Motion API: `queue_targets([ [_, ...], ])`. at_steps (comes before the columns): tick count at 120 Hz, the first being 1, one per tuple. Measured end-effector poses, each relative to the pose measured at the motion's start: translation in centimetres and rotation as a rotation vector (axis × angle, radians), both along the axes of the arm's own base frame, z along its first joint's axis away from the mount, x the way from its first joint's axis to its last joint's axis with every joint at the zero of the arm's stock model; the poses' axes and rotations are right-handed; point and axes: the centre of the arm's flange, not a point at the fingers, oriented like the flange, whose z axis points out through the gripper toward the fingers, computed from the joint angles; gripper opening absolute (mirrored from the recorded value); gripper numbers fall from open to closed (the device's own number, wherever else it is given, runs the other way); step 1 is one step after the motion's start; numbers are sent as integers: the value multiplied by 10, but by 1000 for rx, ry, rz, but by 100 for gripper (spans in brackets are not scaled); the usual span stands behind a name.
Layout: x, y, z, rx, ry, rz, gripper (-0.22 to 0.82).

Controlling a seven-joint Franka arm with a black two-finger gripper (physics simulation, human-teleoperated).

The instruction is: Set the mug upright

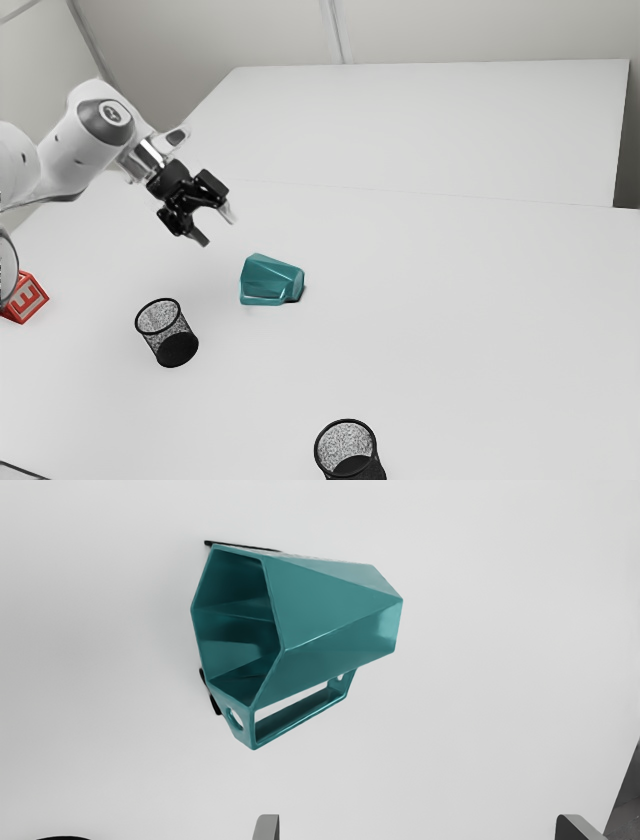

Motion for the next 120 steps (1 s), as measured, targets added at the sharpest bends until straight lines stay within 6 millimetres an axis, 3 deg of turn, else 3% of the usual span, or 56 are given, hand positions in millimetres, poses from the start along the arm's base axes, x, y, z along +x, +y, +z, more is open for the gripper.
queue_targets([
  [24, 11, 23, -63, -124, -56, 16, 60],
  [37, 14, 24, -98, -205, -77, 17, 60],
  [48, 10, 17, -111, -271, -101, 18, 60],
  [76, 3, 5, -118, -367, -168, 3, 59],
  [80, 1, 3, -120, -377, -168, -1, 56],
  [102, 0, -4, -123, -400, -188, -29, 11],
  [120, 0, -4, -121, -400, -209, -49, -6],
])
